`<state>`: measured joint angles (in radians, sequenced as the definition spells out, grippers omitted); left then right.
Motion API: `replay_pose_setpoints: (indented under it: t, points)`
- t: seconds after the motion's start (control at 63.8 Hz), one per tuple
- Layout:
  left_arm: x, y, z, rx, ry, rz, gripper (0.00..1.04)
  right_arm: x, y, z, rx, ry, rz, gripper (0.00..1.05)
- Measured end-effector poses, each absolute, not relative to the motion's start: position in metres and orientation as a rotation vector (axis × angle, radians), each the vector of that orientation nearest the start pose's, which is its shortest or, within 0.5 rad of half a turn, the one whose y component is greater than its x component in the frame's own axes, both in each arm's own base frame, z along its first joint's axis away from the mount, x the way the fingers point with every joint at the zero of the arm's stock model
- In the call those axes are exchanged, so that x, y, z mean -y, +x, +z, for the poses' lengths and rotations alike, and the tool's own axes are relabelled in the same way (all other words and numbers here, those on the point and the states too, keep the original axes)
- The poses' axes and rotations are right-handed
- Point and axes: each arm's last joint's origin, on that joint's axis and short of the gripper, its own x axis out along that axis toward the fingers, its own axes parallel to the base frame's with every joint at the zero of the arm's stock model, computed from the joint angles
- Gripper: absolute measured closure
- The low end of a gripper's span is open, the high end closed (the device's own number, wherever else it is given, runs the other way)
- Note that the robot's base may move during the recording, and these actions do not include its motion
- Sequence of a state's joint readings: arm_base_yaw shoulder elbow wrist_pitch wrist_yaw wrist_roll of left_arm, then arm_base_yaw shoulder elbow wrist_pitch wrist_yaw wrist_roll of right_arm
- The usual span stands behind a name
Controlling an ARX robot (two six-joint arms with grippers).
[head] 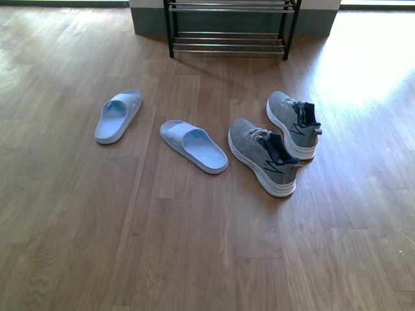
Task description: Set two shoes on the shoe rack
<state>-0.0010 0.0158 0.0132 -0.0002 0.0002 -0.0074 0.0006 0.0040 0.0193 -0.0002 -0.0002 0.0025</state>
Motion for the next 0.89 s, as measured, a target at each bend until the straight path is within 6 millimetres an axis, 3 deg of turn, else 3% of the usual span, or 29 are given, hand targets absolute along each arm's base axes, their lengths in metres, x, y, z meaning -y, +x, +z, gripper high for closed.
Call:
replay_pose_setpoints:
  t: [0.894]
  points:
    - [0.0001, 0.0979, 0.1667, -0.003, -0.007, -0.001, 0.09, -0.0001, 0.0967, 0.1697, 0.015, 0.003, 0.001, 0.09]
